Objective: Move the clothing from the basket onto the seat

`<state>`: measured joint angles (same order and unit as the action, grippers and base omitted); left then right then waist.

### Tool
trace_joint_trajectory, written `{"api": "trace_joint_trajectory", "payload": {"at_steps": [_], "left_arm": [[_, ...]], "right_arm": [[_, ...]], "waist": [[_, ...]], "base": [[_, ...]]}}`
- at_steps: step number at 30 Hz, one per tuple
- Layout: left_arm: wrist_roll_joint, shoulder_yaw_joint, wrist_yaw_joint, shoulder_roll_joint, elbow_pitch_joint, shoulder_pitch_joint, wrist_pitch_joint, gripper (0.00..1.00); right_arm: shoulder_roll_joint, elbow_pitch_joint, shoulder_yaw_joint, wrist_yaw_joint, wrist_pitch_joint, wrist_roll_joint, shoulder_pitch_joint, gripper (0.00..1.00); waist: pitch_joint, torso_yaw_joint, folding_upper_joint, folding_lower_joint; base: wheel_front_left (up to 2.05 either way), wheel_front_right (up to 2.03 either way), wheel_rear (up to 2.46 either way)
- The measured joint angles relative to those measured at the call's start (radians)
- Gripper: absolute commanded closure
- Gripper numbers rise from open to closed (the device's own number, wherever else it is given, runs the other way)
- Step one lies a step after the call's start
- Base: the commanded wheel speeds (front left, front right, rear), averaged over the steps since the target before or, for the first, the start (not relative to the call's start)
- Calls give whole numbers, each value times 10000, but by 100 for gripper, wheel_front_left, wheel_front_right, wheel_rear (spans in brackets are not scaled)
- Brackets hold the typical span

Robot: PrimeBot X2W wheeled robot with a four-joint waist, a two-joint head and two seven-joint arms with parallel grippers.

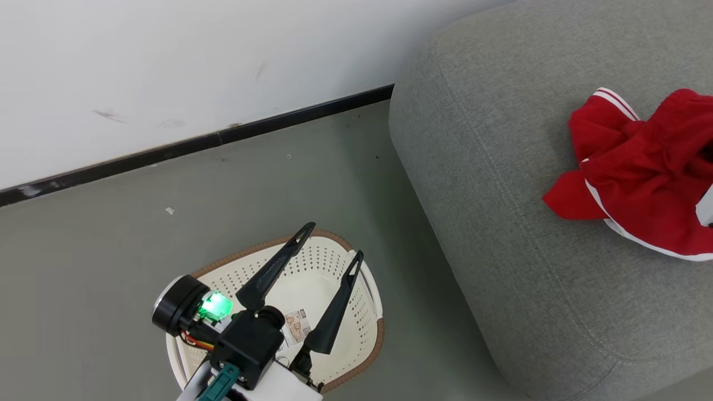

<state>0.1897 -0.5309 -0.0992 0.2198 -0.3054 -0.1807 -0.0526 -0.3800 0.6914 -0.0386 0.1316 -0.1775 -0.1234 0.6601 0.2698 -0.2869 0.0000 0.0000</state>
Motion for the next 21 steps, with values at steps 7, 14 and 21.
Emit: {"api": "trace_joint_trajectory", "payload": {"at_steps": [7, 14, 21], "left_arm": [[0, -94, 186, -13, 0, -235, 77, 0], [2, -2, 259, 13, 105, -533, 82, 0], [52, 15, 320, 0, 339, -577, 73, 0]], "right_arm": [[50, 667, -198, 0, -88, 4, -6, 100], [491, 984, -86, 0, -265, -15, 24, 80], [458, 1078, -77, 0, -439, -35, 9, 0]], "waist": [[351, 200, 0, 0], [603, 170, 0, 0], [531, -7, 0, 0]], "base": [[0, 0, 0], [0, 0, 0], [0, 0, 0]]}}
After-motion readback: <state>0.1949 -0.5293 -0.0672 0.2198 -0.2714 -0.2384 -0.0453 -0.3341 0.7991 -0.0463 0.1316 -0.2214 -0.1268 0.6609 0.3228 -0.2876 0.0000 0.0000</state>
